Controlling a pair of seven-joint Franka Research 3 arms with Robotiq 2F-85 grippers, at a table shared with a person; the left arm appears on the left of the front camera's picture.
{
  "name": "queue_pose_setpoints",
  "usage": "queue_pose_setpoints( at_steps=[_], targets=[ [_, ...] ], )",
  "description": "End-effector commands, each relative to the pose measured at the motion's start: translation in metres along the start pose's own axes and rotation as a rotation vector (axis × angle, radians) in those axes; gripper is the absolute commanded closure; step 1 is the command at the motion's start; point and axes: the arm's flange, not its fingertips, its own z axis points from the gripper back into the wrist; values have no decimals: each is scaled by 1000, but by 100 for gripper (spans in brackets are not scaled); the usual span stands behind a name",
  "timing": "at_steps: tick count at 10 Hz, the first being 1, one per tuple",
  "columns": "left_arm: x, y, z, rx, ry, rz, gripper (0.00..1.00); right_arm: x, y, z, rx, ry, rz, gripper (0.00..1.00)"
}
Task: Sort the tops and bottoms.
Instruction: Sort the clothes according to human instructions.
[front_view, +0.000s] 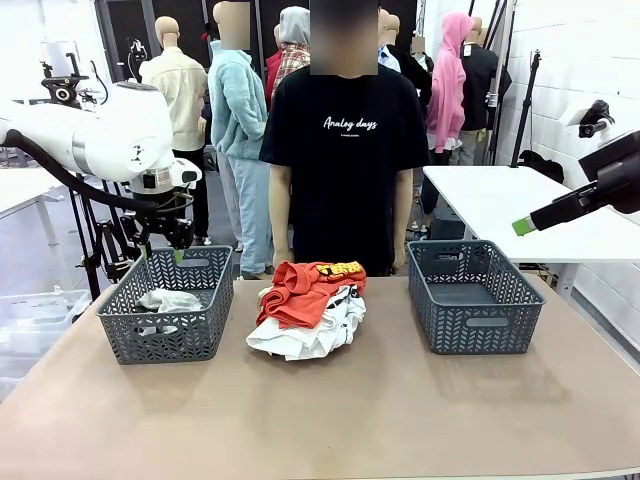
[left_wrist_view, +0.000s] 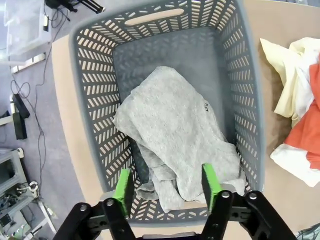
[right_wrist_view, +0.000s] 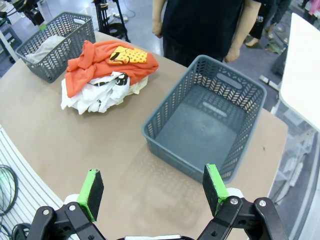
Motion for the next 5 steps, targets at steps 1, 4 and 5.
queue_pose_setpoints(
  at_steps=[1, 4, 5],
  targets=[
    [0, -1, -3, 4, 4, -4, 0, -1, -1, -1, 15, 0, 0, 0],
    [0, -1, -3, 4, 4, -4, 0, -1, -1, -1, 15, 0, 0, 0],
    [0, -1, -3, 4, 4, -4, 0, -1, -1, -1, 15, 0, 0, 0]
  ],
)
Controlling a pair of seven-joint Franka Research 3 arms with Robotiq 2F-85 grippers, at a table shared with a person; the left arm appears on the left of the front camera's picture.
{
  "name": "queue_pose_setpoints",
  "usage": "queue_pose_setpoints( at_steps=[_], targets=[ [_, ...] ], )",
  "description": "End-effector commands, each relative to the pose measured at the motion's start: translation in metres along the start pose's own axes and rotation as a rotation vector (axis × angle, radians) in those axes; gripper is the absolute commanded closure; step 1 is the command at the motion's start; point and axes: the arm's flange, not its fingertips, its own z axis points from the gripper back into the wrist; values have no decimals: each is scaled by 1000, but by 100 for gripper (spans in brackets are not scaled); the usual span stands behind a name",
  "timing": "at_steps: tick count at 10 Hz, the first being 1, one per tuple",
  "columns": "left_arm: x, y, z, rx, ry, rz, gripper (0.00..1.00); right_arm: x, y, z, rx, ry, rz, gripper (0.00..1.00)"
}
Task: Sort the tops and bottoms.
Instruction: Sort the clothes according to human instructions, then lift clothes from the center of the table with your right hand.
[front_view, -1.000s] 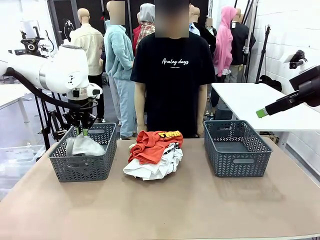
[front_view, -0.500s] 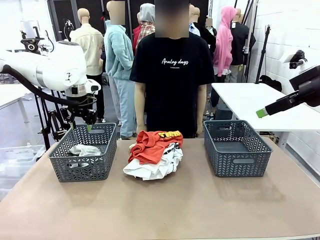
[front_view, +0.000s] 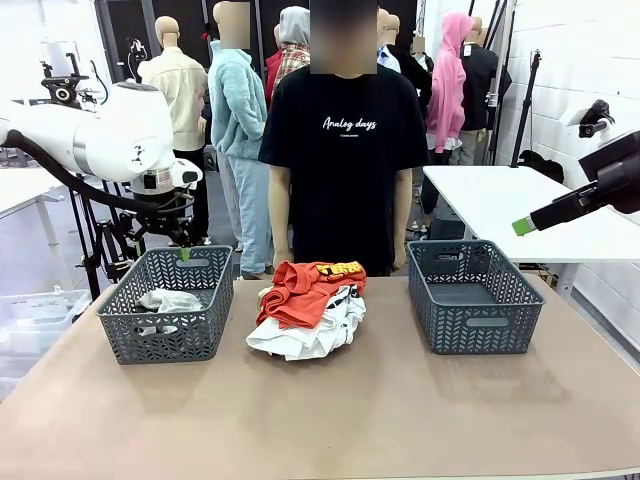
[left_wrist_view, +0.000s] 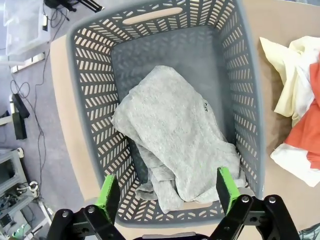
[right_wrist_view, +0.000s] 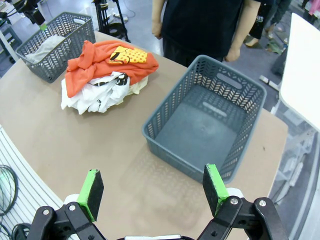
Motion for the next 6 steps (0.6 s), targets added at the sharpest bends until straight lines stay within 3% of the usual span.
queue_pose_setpoints(
  at_steps=[1, 6],
  targets=[
    [0, 1, 1, 3, -2, 0, 0, -1, -1, -1, 15, 0, 0, 0],
    [0, 1, 1, 3, -2, 0, 0, -1, -1, -1, 15, 0, 0, 0]
  ],
)
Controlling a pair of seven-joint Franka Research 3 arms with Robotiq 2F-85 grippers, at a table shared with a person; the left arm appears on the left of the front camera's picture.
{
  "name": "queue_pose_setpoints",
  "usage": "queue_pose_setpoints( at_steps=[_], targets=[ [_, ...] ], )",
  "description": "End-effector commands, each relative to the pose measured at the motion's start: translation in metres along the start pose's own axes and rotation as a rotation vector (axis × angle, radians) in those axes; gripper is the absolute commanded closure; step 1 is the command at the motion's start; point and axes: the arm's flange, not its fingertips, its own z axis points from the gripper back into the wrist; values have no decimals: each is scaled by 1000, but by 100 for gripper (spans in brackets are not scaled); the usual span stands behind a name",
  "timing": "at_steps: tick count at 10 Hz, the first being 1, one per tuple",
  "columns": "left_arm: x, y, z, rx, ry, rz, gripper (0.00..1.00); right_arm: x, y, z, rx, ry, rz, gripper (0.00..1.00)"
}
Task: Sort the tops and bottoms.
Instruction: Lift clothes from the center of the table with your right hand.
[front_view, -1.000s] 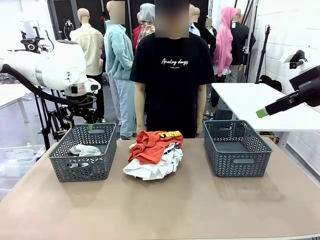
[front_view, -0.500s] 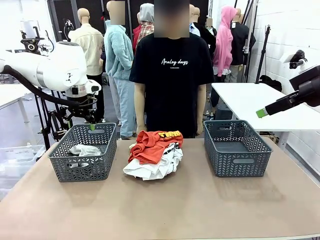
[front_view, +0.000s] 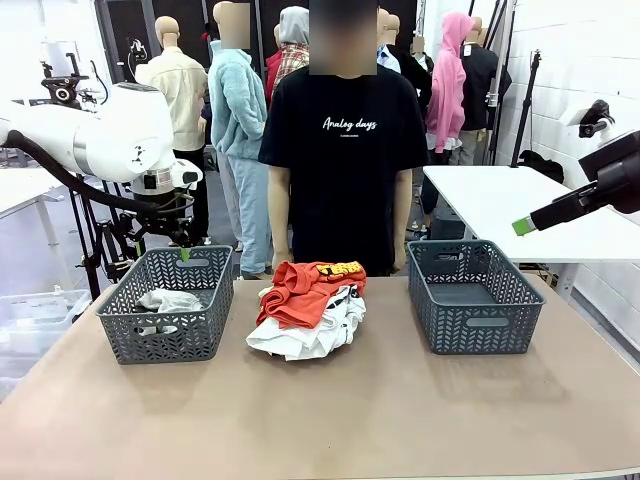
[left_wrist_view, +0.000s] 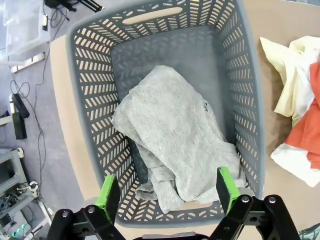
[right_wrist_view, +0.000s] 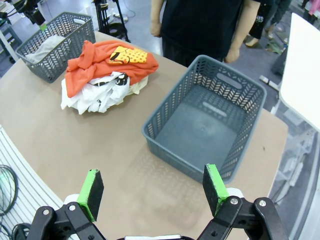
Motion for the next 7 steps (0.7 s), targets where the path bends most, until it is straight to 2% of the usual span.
queue_pose_setpoints(
  at_steps=[1, 4, 6, 7],
  targets=[
    [0, 1, 1, 3, -2, 0, 0, -1, -1, -1, 15, 0, 0, 0],
    [0, 0, 0, 0, 0, 0, 0, -1, -1, -1, 15, 0, 0, 0],
    [-30, 17, 60, 8, -32, -115, 0, -1, -1, -1, 15, 0, 0, 0],
    [-53, 21, 83, -21, -97, -128, 0, -1, -1, -1, 15, 0, 0, 0]
  ],
)
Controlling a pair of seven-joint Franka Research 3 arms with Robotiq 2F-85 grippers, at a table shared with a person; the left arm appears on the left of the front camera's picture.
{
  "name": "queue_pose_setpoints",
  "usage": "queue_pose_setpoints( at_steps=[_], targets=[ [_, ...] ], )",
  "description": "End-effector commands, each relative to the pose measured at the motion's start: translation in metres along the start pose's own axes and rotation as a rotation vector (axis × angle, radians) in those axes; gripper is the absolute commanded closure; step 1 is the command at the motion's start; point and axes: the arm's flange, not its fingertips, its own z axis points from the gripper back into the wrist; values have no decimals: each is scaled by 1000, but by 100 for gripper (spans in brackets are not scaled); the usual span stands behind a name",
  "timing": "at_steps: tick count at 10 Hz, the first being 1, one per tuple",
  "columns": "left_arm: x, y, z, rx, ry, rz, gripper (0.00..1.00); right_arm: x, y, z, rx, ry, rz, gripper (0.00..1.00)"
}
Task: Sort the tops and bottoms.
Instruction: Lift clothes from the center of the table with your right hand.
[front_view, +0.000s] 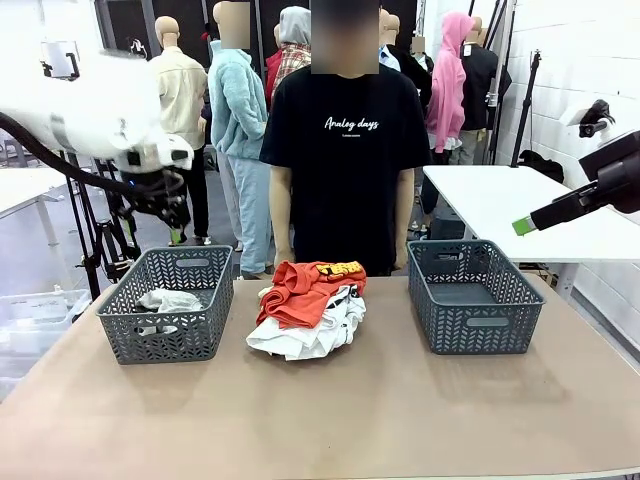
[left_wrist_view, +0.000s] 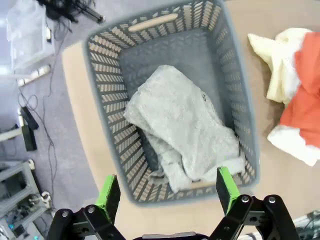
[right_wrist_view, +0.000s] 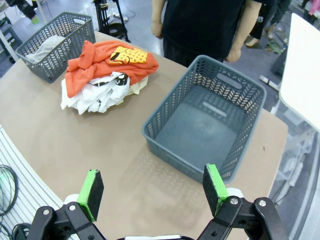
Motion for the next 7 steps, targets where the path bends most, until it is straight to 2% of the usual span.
queue_pose_setpoints(
  at_steps=[1, 3, 5, 6, 7],
  targets=[
    [-57, 12, 43, -86, -142, -11, 0, -1, -1, -1, 15, 0, 0, 0],
    [-92, 22, 75, -229, -205, -108, 0, -1, -1, -1, 15, 0, 0, 0],
    [-108, 35, 87, -309, -236, -146, 0, -1, -1, -1, 15, 0, 0, 0],
    [-109, 33, 88, -311, -211, -207, 0, 0, 0, 0, 0, 0, 0, 0],
    [-109, 31, 92, -281, -190, -262, 0, 12, 1, -10, 61, 1, 1, 0]
  ],
)
